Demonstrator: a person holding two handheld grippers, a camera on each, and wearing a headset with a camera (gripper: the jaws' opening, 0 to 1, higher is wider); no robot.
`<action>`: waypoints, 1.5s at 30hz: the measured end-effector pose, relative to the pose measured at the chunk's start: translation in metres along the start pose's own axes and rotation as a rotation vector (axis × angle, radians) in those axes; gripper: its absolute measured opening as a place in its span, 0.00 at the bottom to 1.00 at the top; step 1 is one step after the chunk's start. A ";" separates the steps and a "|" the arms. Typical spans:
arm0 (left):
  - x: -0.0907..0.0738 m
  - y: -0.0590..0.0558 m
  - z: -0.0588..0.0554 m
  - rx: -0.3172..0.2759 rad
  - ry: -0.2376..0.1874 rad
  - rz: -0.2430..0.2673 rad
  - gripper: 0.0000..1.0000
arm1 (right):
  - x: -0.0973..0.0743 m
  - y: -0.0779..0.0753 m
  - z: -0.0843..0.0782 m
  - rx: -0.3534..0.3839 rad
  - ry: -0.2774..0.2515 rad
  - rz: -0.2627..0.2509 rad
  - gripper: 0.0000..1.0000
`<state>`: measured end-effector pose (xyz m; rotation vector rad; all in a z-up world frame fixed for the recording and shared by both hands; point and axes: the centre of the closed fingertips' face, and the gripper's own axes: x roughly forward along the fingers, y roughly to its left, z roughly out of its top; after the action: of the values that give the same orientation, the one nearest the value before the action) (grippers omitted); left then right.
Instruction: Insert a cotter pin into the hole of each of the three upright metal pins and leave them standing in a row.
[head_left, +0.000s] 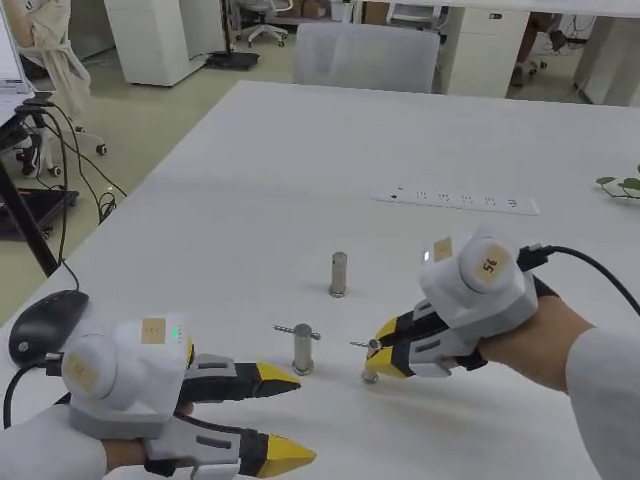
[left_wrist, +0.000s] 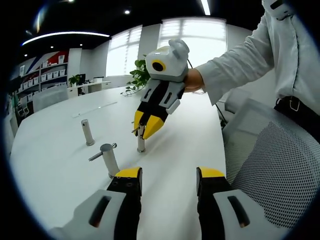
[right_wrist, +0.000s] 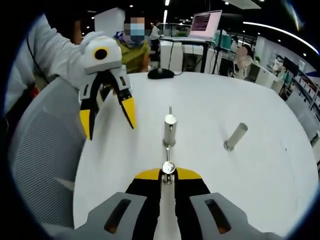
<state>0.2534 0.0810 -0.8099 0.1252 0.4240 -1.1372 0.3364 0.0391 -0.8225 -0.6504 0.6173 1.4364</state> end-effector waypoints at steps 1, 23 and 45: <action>-0.001 0.000 0.000 -0.002 -0.001 0.003 0.43 | 0.001 -0.001 0.000 -0.001 0.001 0.001 0.09; -0.023 0.004 -0.003 -0.036 -0.029 0.061 0.59 | 0.014 -0.006 -0.002 -0.013 0.004 0.019 0.10; -0.028 0.005 0.000 -0.059 -0.052 0.107 0.66 | 0.016 -0.004 -0.002 0.000 -0.006 0.029 0.12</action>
<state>0.2481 0.1072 -0.7994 0.0661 0.3998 -1.0196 0.3414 0.0487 -0.8351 -0.6387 0.6243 1.4652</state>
